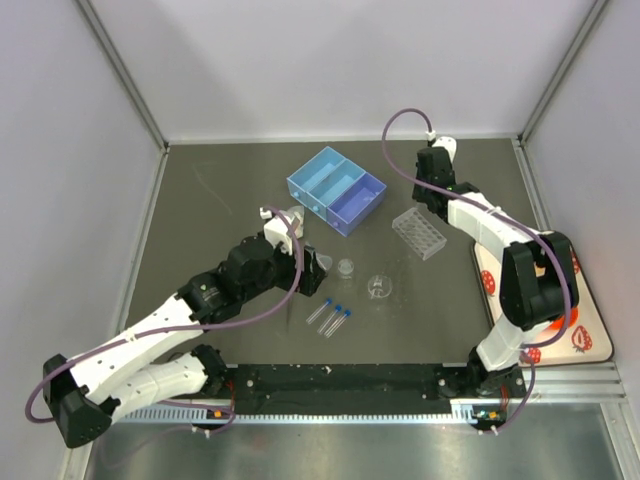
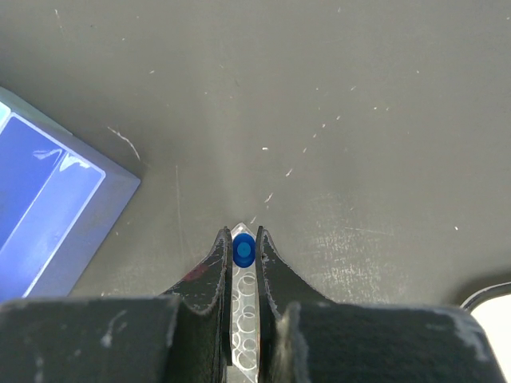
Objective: Organize the chemistry lab equipment
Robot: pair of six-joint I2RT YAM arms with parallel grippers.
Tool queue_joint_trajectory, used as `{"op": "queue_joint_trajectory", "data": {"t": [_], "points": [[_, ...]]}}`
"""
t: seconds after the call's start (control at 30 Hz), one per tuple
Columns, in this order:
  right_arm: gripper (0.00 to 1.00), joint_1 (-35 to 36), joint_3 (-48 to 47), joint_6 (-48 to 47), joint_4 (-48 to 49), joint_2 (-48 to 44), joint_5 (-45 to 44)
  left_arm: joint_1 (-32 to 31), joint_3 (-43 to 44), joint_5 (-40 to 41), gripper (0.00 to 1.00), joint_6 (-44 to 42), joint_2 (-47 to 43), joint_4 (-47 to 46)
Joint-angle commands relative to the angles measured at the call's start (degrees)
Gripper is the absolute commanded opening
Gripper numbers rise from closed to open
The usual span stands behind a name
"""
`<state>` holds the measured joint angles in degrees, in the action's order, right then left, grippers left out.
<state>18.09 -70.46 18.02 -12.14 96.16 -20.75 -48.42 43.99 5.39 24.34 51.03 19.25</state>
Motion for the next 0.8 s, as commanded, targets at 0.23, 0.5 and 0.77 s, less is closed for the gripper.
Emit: {"op": "queue_joint_trajectory", "data": {"t": [0.23, 0.5, 0.77], "points": [[0.00, -0.3, 1.4, 0.4, 2.8, 1.3, -0.4, -0.1, -0.9, -0.1, 0.95, 0.1, -0.8, -3.2], [0.00, -0.2, 2.2, 0.5, 3.0, 2.5, -0.3, -0.2, -1.3, -0.1, 0.95, 0.1, -0.8, -3.4], [0.00, -0.3, 2.2, 0.7, 3.1, 3.7, 0.4, -0.2, -1.3, 0.0, 0.95, 0.1, -0.5, -3.7]]}}
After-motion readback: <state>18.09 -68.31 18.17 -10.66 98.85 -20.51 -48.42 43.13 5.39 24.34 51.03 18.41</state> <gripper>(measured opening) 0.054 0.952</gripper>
